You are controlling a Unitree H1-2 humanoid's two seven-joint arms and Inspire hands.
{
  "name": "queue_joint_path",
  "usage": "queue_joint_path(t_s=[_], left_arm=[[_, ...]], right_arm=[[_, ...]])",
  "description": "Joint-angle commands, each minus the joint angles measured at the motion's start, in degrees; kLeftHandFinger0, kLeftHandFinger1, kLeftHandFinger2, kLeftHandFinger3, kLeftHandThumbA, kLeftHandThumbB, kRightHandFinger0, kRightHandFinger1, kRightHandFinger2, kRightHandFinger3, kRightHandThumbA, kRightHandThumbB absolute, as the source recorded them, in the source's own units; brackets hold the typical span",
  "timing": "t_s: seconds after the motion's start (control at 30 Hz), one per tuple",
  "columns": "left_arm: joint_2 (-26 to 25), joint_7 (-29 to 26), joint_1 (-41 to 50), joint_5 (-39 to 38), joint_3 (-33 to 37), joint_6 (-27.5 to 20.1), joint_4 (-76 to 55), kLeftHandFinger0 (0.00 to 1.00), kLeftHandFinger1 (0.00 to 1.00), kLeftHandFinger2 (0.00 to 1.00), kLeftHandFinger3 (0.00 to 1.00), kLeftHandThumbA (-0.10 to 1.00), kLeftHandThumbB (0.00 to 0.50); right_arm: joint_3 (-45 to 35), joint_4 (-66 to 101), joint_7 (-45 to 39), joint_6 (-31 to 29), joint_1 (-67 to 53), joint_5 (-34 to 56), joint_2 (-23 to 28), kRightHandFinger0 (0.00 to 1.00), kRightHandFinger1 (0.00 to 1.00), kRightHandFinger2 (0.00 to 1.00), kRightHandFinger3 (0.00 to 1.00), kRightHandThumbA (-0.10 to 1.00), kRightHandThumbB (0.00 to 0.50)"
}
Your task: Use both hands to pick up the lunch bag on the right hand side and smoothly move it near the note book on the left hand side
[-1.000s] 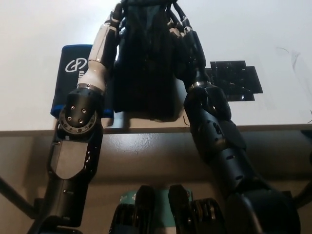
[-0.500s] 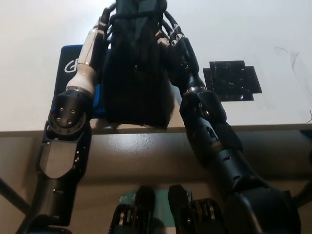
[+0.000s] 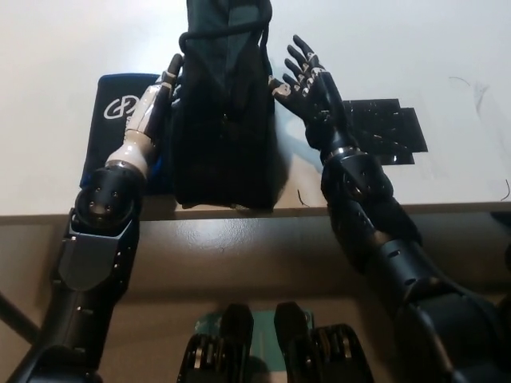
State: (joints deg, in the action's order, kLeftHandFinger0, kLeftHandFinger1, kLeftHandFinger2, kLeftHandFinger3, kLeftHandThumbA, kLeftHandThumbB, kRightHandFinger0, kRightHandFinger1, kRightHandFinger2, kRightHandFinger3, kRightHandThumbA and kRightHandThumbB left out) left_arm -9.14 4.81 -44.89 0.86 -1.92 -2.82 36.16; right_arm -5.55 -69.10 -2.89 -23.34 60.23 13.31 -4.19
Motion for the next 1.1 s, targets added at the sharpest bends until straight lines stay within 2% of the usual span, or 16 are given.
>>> queue_joint_path(t_s=[0.0,0.03,0.13,0.17,0.33,0.37,0.43,0.53,0.57,0.6,0.7,0.77,0.83,0.93,1.0,1.07], left_arm=[[-3.0,1.0,-1.1,1.1,0.7,-1.9,-3.2,1.0,1.0,1.0,1.0,1.0,0.346],[-3.9,0.2,-0.7,2.5,1.1,-1.9,-4.3,1.0,1.0,1.0,1.0,1.0,0.343],[-6.6,-2.5,0.2,7.2,2.7,-3.3,-6.0,1.0,1.0,1.0,1.0,1.0,0.387],[-8.0,-2.4,0.8,7.6,2.6,-3.1,-8.0,1.0,1.0,1.0,1.0,1.0,0.42],[-12.3,-2.0,4.3,7.7,0.7,-3.3,-16.4,1.0,1.0,1.0,1.0,1.0,0.419],[-13.2,-2.0,5.1,7.8,0.2,-4.0,-18.1,1.0,1.0,1.0,1.0,1.0,0.398],[-15.7,-0.8,7.6,7.0,-1.2,-3.4,-23.2,1.0,1.0,1.0,1.0,1.0,0.399],[-18.3,0.4,11.4,5.0,-3.4,-3.2,-29.0,1.0,1.0,1.0,1.0,1.0,0.42],[-19.1,0.6,13.5,4.2,-4.5,-3.5,-31.4,1.0,1.0,1.0,1.0,1.0,0.413],[-19.5,0.7,14.9,3.3,-5.2,-4.4,-32.6,1.0,1.0,1.0,1.0,1.0,0.383],[-20.7,2.1,22.0,-1.1,-8.3,-5.6,-37.7,1.0,1.0,1.0,1.0,1.0,0.367],[-20.9,2.2,27.9,-2.5,-10.2,-7.9,-39.9,1.0,1.0,1.0,1.0,1.0,0.414],[-20.7,2.3,32.1,-3.6,-11.7,-8.0,-41.8,1.0,1.0,1.0,1.0,1.0,0.434],[-19.5,1.2,39.1,-3.9,-13.7,-12.4,-42.0,1.0,1.0,1.0,1.0,1.0,0.364],[-18.2,0.8,42.6,-5.0,-15.0,-12.9,-41.5,1.0,1.0,1.0,1.0,1.0,0.377],[-17.5,0.6,44.1,-5.8,-15.5,-14.3,-40.6,1.0,1.0,1.0,1.0,1.0,0.361]], right_arm=[[2.2,2.7,3.5,-3.6,2.1,-5.6,1.1,1.0,1.0,1.0,1.0,1.0,0.244],[3.5,4.1,5.9,-3.6,1.5,-8.0,1.8,1.0,1.0,1.0,1.0,1.0,0.239],[5.0,7.2,9.3,-3.6,0.2,-11.2,3.1,1.0,1.0,1.0,1.0,1.0,0.289],[4.4,9.8,9.0,-3.6,-0.8,-10.6,3.7,1.0,1.0,1.0,1.0,1.0,0.316],[3.5,20.0,8.1,-3.3,-5.4,-10.5,6.0,1.0,1.0,1.0,1.0,1.0,0.335],[3.3,23.5,7.9,-2.2,-6.9,-10.5,6.5,1.0,1.0,1.0,1.0,1.0,0.324],[2.9,32.5,7.0,0.3,-10.9,-10.2,7.6,1.0,1.0,1.0,1.0,1.0,0.281],[1.9,41.2,5.2,2.0,-15.3,-7.5,8.8,1.0,1.0,1.0,1.0,1.0,0.287],[1.7,45.1,4.7,3.1,-17.4,-6.9,9.3,1.0,1.0,1.0,1.0,1.0,0.295],[1.7,47.6,4.3,3.6,-18.9,-6.7,9.7,1.0,1.0,1.0,1.0,1.0,0.286],[1.5,55.0,3.4,3.8,-24.5,-6.0,11.3,1.0,1.0,1.0,1.0,1.0,0.273],[1.1,59.7,2.9,4.5,-28.8,-5.1,12.2,1.0,1.0,1.0,1.0,1.0,0.263],[0.9,62.0,2.7,4.5,-31.5,-4.6,12.7,1.0,1.0,1.0,1.0,1.0,0.26],[0.2,65.2,3.3,4.4,-36.1,-5.0,13.5,1.0,1.0,1.0,1.0,1.0,0.257],[-0.3,66.7,3.3,3.7,-39.5,-5.2,14.3,1.0,1.0,1.0,1.0,1.0,0.258],[-0.4,67.6,3.4,3.4,-41.7,-6.2,14.9,1.0,1.0,1.0,1.0,1.0,0.257]])
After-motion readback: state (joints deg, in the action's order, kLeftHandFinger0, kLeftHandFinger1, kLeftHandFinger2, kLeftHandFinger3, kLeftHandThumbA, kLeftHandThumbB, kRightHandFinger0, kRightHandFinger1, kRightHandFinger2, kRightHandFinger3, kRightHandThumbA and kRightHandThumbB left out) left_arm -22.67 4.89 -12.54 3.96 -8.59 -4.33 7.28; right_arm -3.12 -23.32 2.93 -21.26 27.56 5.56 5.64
